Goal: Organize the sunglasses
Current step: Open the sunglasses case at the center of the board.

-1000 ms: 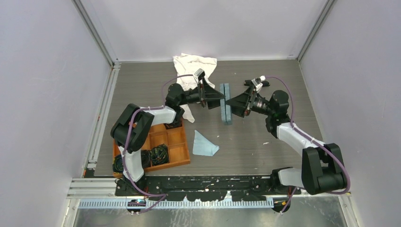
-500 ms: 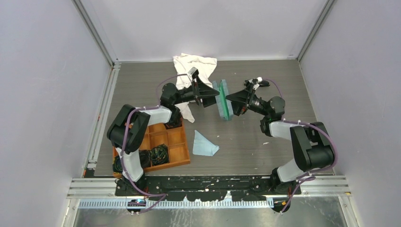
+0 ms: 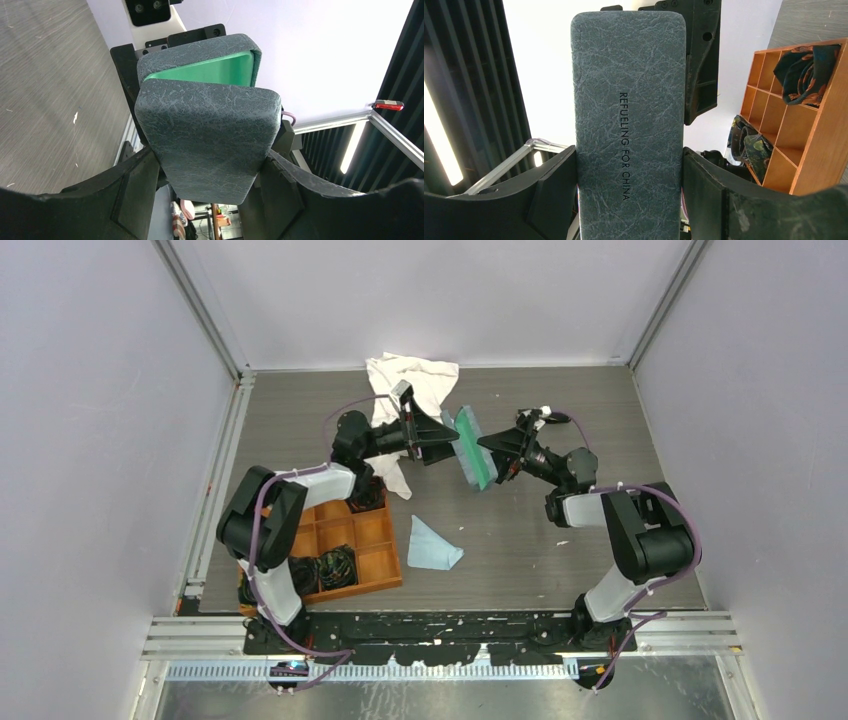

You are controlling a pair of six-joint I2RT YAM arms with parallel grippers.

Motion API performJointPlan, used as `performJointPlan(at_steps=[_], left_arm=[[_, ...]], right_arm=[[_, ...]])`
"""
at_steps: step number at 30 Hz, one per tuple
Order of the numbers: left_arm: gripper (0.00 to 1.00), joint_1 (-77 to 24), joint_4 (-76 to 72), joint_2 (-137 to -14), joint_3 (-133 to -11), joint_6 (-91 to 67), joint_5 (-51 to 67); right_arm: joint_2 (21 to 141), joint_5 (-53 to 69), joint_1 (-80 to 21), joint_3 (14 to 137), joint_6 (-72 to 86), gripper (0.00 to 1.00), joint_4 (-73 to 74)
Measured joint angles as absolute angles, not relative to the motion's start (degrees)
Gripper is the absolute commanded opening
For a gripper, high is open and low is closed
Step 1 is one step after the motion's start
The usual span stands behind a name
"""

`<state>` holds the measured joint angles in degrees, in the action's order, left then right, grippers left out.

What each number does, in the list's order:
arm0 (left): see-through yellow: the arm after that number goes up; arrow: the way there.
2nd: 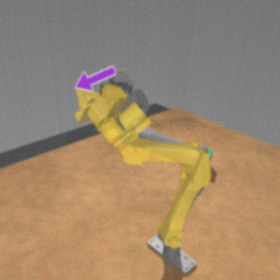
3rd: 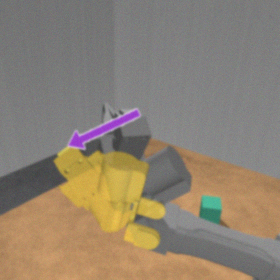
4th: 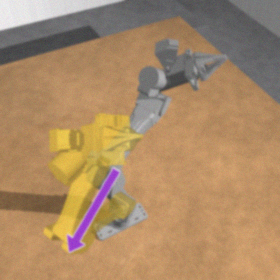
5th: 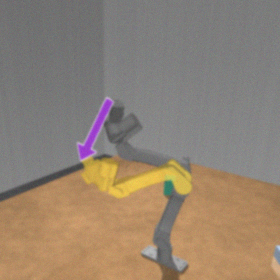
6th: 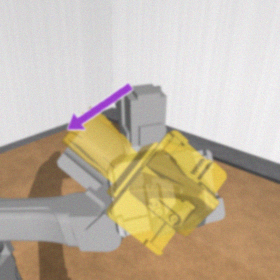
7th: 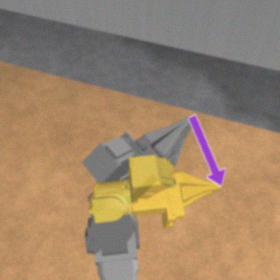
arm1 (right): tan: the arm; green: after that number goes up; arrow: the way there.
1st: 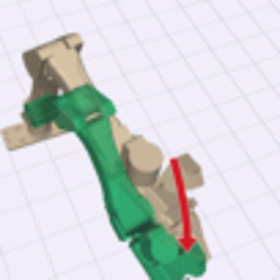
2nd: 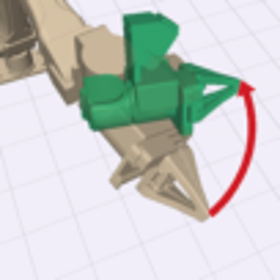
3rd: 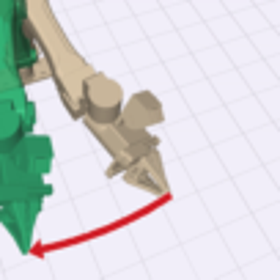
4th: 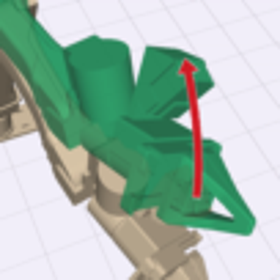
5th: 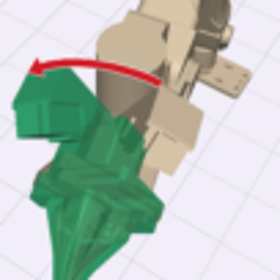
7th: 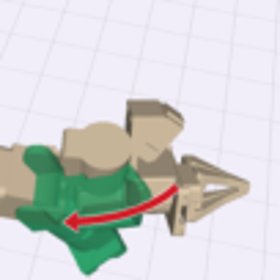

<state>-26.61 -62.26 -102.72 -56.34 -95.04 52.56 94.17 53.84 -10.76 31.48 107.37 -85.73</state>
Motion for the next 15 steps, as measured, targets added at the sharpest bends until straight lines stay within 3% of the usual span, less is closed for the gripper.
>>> performJointPlan(at_steps=[15], left_arm=[[0.0,-23.14,-63.48,-92.88,-56.05,-92.9,54.17]], right_arm=[[96.97,53.19,-8.91,29.93,107.72,0.9,-85.3]])
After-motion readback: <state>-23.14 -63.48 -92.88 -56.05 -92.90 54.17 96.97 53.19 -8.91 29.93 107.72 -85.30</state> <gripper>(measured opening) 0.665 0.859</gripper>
